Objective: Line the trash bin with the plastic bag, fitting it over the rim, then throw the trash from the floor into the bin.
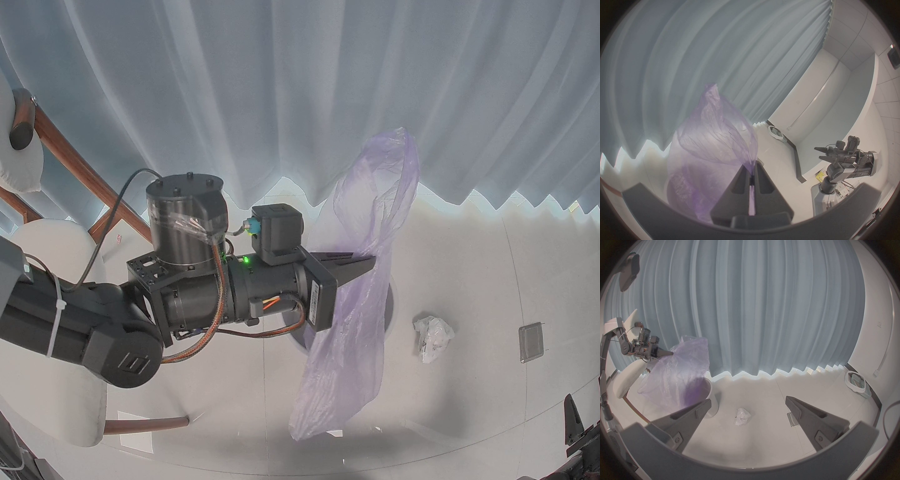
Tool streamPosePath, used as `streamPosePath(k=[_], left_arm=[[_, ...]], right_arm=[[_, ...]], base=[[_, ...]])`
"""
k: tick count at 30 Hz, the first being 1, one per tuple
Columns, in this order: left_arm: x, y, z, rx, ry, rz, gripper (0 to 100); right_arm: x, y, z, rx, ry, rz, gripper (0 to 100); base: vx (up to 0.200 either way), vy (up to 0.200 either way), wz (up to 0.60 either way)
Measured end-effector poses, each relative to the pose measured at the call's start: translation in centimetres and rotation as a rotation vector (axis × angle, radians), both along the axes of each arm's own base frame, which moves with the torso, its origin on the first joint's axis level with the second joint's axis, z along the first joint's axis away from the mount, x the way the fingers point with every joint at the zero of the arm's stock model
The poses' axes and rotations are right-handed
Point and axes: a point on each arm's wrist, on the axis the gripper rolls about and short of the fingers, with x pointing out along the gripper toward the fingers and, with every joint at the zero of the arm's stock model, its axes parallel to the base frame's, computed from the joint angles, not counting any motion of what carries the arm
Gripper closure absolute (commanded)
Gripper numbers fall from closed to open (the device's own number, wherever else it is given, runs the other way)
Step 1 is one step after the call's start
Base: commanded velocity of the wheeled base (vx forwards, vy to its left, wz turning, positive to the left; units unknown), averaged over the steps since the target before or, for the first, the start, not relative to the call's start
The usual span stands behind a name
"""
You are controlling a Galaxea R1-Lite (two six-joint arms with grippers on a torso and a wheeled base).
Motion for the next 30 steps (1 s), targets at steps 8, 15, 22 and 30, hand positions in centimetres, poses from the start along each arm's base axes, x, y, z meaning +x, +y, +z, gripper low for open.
streamPosePath(k=[8,15,22,30], left_arm=[[1.6,0.0,-1.6,0.013,0.014,0.126,100],[1.5,-0.9,-1.4,-0.044,0.055,0.201,100],[-0.5,-1.4,-0.6,-0.057,0.052,0.168,100],[-2.3,-0.8,-0.6,-0.029,0.069,0.210,100]], right_arm=[[0.0,0.0,0.0,-0.011,0.000,0.004,0],[0.0,0.0,0.0,-0.020,0.001,0.014,0],[0.0,0.1,0.0,-0.057,0.002,0.035,0],[-0.1,0.1,2.0,-0.032,-0.094,0.050,0]], base=[[0.000,0.000,0.00],[0.000,0.000,0.00],[0.000,0.000,0.00],[0.000,0.000,0.00]])
